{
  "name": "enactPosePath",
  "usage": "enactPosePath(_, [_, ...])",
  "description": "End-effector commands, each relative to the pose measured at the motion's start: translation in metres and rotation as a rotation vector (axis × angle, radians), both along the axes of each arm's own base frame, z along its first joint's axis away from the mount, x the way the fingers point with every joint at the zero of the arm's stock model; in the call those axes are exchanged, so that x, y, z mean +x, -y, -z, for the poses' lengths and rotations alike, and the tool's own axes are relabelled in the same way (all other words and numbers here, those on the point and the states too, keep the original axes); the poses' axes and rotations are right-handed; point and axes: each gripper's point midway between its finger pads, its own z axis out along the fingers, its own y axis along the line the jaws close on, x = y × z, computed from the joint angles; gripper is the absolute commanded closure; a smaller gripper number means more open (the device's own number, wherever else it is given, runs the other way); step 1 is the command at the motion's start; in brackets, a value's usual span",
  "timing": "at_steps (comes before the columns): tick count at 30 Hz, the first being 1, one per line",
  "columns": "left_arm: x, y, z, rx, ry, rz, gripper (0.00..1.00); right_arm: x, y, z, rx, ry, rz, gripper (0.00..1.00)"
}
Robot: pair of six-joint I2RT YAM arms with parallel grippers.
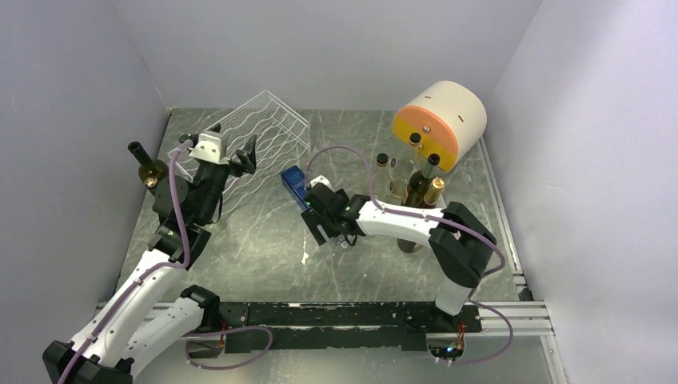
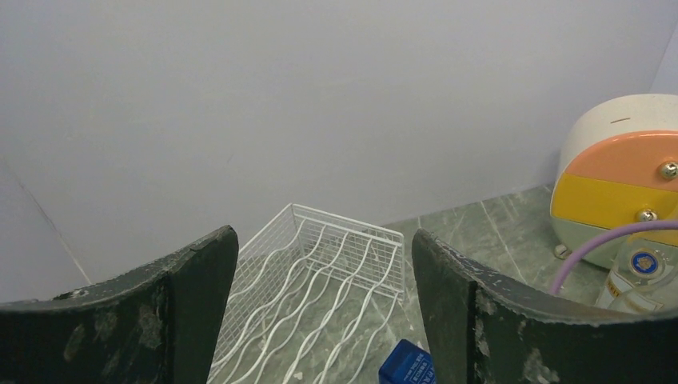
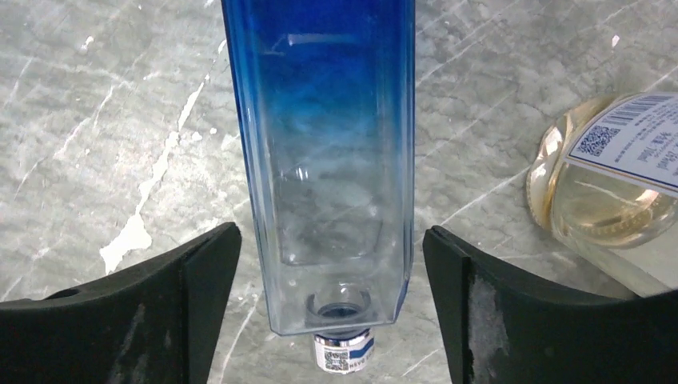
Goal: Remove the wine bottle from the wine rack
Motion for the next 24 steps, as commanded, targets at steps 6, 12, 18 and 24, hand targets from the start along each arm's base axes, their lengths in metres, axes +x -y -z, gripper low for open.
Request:
enactPosePath(6, [0.005, 0.005, 0.003, 0.002, 0.004, 0.018, 0.17, 0.007, -0.008, 0.006, 0.106, 0.060, 0.027, 0.02])
enactPosePath(12, [0.008, 0.011, 0.007, 0.010, -0.008, 0.043, 0.18, -0.002, -0.010, 0.023, 0.120, 0.043, 0.036, 0.08])
enactPosePath(18, [0.006, 0.014, 0.005, 0.008, -0.008, 0.063, 0.17, -0.012, 0.000, 0.022, 0.115, 0.061, 0.060, 0.31])
enactPosePath(24, [0.002, 0.028, 0.005, 0.026, 0.002, 0.138, 0.12, -0.033, -0.002, -0.007, 0.211, 0.014, 0.062, 0.63])
